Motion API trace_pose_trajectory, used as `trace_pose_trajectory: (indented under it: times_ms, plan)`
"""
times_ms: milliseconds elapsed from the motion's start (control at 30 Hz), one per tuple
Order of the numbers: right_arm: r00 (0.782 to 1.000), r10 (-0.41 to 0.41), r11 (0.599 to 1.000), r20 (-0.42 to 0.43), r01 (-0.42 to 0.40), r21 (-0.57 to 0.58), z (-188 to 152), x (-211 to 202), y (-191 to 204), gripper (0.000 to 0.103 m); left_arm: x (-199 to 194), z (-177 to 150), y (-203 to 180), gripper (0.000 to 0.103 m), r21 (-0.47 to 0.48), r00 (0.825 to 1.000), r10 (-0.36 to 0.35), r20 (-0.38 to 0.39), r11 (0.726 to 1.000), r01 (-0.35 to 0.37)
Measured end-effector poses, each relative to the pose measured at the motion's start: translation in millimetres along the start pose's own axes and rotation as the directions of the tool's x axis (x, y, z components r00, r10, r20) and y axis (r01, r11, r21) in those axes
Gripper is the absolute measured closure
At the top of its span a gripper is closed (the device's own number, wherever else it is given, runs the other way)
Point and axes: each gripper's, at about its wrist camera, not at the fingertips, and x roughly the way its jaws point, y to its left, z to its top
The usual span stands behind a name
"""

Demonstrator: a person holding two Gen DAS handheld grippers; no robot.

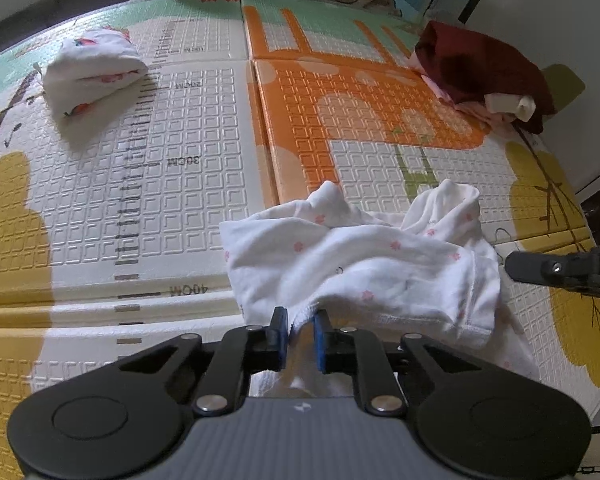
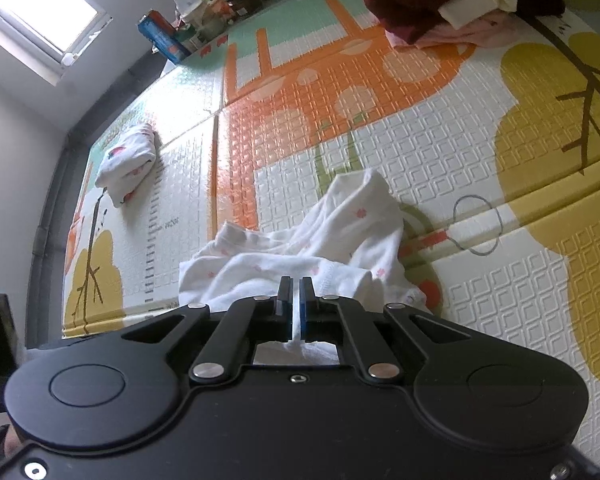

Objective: Fold clothes

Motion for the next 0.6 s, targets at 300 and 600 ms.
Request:
trace_pose_trajectory:
  times_ms: [300, 600]
  plan:
    - [0.998, -0.051, 0.999, -0.024, 0.052, 0.015, -12, 11, -9, 0.075, -6, -7, 4, 0.088, 0.002, 1.000, 0.016, -0.015, 1.000, -0.016]
    - [0.995, -0.082, 0.997, -0.052, 0.082, 0.009, -15, 30, -10, 0.072, -6, -11, 2, 0.079, 0.008, 1.000, 0.007, -0.009, 1.000, -0.007]
